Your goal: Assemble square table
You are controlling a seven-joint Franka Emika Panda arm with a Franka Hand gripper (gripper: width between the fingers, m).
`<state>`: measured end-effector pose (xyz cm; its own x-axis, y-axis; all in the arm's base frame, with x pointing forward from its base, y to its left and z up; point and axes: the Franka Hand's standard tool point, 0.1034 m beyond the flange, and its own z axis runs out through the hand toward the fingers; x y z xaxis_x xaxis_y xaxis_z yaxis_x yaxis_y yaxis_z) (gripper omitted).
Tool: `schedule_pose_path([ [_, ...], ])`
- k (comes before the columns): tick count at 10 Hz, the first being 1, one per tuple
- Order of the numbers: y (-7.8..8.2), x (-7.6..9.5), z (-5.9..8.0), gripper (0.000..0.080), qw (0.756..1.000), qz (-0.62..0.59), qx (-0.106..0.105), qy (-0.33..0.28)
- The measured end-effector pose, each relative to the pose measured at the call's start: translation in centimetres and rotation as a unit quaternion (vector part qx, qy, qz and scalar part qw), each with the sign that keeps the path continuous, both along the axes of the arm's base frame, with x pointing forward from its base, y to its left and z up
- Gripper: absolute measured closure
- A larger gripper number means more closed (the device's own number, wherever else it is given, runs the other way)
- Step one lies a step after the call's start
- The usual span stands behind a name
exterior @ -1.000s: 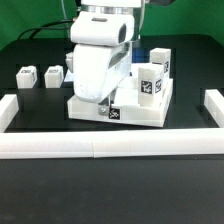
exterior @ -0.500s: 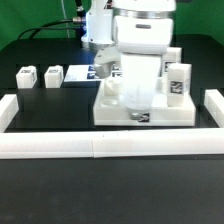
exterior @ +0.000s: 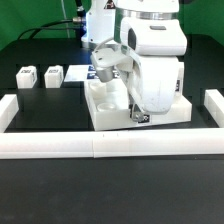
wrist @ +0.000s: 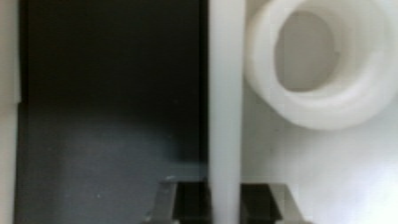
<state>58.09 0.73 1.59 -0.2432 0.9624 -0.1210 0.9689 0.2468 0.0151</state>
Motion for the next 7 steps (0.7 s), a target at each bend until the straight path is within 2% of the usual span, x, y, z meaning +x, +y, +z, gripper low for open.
schedule_pose_path([
  [1, 0.2, -0.1, -0.1, 0.0736, 1.0, 0.024, -0.004, 0.0],
  [4, 3.7, -0.5, -0.1, 0.0735, 0.997, 0.082, -0.005, 0.01],
  [7, 3.1, -0.4, -0.1, 0.0736, 0.988, 0.153, -0.014, 0.019],
])
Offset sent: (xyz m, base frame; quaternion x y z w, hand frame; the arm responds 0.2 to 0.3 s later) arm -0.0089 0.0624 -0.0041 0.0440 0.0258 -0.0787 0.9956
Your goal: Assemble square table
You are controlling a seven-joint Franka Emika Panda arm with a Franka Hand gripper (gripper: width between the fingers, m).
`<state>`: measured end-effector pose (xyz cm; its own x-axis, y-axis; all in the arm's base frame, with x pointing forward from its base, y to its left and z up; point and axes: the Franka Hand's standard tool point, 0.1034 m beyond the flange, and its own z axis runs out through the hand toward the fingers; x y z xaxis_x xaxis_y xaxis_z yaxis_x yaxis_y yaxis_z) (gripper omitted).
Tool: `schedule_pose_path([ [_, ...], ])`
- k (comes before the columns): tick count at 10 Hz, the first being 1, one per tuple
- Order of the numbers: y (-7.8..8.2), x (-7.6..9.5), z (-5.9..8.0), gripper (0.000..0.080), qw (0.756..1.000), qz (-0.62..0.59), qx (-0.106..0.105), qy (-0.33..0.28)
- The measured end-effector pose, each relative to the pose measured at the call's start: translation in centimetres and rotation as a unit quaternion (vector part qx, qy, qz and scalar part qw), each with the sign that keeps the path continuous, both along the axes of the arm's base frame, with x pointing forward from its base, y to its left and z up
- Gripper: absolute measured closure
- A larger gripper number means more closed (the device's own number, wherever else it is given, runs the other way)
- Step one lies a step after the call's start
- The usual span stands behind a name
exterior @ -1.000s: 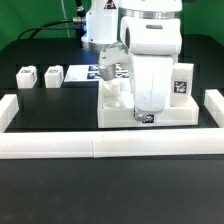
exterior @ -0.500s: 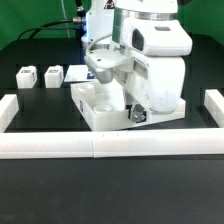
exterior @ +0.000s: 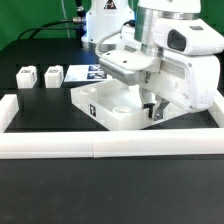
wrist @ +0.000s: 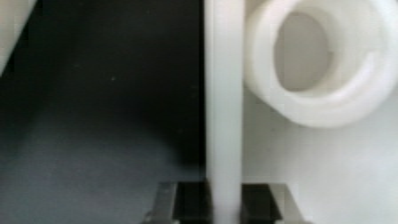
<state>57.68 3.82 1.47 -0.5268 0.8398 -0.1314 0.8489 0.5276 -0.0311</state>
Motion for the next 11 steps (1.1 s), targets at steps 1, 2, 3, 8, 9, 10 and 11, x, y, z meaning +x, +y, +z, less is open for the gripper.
schedule_pose_path([
  [1, -0.2, 0.0, 0.0, 0.0736, 0.999, 0.043, -0.007, 0.004],
  [2, -0.5, 0.0, 0.0, 0.0736, 0.997, 0.076, -0.012, 0.008],
  [3, -0.5, 0.0, 0.0, 0.0736, 0.996, 0.087, -0.015, 0.009],
  [8, 3.9, -1.6, -0.1, 0.0735, 0.973, 0.205, -0.059, 0.09],
  [9, 3.7, -1.5, -0.1, 0.0735, 0.963, 0.244, -0.06, 0.096],
  [10, 3.5, -1.5, -0.1, 0.0735, 0.958, 0.263, -0.062, 0.099],
  [11, 3.4, -1.4, -0.1, 0.0735, 0.948, 0.295, -0.062, 0.105],
])
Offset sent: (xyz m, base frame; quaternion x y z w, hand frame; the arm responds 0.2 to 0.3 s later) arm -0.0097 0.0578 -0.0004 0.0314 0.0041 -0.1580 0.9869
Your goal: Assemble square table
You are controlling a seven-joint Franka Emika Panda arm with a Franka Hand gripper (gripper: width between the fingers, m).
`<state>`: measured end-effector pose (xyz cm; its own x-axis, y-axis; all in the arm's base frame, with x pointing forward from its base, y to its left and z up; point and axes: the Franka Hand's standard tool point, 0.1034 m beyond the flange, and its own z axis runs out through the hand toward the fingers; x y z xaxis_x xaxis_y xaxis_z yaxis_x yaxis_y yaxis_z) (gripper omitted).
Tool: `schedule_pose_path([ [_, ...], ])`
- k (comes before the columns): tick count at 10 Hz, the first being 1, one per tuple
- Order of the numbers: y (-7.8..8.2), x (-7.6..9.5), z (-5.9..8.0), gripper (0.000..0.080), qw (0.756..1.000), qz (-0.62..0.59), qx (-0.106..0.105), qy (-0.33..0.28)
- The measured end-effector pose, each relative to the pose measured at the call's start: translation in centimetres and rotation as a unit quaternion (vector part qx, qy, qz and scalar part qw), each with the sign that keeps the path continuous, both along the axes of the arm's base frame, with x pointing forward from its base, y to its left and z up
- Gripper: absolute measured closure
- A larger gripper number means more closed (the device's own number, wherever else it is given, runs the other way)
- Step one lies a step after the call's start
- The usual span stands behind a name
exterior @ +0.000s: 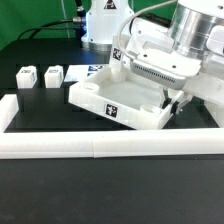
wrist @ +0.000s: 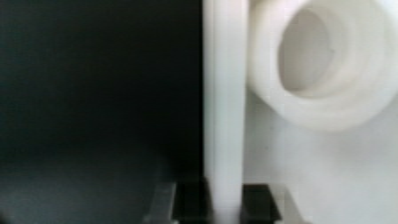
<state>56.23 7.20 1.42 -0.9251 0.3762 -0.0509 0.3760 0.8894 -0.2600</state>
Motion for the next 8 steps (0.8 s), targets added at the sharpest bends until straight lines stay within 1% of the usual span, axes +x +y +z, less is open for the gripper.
schedule_pose_path([
  [2, -0.1, 0.2, 0.0, 0.0735, 0.999, 0.049, 0.005, 0.009],
  [3, 0.0, 0.6, 0.0, 0.0735, 0.995, 0.096, 0.018, 0.005],
  [4, 0.1, 1.0, 0.1, 0.0735, 0.988, 0.149, 0.035, 0.0],
  [5, 0.1, 1.3, 0.1, 0.0735, 0.98, 0.191, 0.047, -0.002],
  [6, -0.3, 1.3, 0.1, 0.0735, 0.966, 0.253, 0.058, 0.006],
  [8, -0.6, 1.1, 0.0, 0.0732, 0.961, 0.269, 0.058, 0.014],
])
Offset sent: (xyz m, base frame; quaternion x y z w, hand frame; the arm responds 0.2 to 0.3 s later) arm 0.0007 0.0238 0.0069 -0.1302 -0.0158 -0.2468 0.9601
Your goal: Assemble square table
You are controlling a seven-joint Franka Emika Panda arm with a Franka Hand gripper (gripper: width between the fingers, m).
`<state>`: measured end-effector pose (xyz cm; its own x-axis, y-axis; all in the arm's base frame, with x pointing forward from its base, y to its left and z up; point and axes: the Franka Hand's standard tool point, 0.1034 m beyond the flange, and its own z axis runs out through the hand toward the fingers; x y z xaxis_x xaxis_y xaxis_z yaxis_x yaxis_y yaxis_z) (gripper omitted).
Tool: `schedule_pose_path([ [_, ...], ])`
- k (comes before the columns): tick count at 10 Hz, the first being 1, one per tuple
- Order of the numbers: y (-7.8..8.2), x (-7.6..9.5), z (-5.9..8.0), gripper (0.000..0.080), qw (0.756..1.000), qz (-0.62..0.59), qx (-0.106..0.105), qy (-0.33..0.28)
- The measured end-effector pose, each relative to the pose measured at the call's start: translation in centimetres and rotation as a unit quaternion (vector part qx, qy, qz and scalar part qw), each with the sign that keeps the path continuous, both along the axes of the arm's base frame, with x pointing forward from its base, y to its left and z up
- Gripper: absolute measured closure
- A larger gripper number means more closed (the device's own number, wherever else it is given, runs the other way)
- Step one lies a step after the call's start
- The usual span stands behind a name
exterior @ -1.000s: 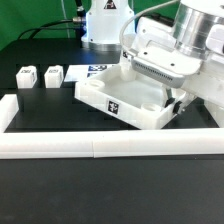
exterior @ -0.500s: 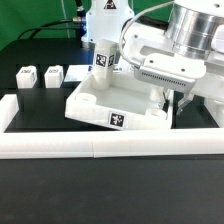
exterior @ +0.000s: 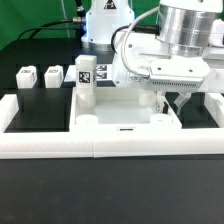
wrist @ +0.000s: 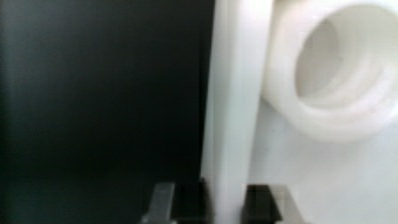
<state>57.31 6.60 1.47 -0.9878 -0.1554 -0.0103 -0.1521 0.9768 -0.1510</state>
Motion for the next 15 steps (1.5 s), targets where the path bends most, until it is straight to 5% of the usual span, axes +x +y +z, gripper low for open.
schedule_pose_path([
  [2, 1.0, -0.2, 0.1, 0.0729, 1.0, -0.019, 0.002, 0.003],
  [6, 5.7, 0.8, 0.9, 0.0729, 0.997, -0.074, -0.007, 0.004],
  [13, 5.8, 1.3, 0.0, 0.0729, 0.994, -0.109, -0.011, 0.004],
  [14, 5.3, 1.2, -0.1, 0.066, 0.994, -0.111, -0.015, 0.007],
  [15, 4.7, 1.4, 0.0, 0.0495, 0.993, -0.115, -0.018, 0.007],
])
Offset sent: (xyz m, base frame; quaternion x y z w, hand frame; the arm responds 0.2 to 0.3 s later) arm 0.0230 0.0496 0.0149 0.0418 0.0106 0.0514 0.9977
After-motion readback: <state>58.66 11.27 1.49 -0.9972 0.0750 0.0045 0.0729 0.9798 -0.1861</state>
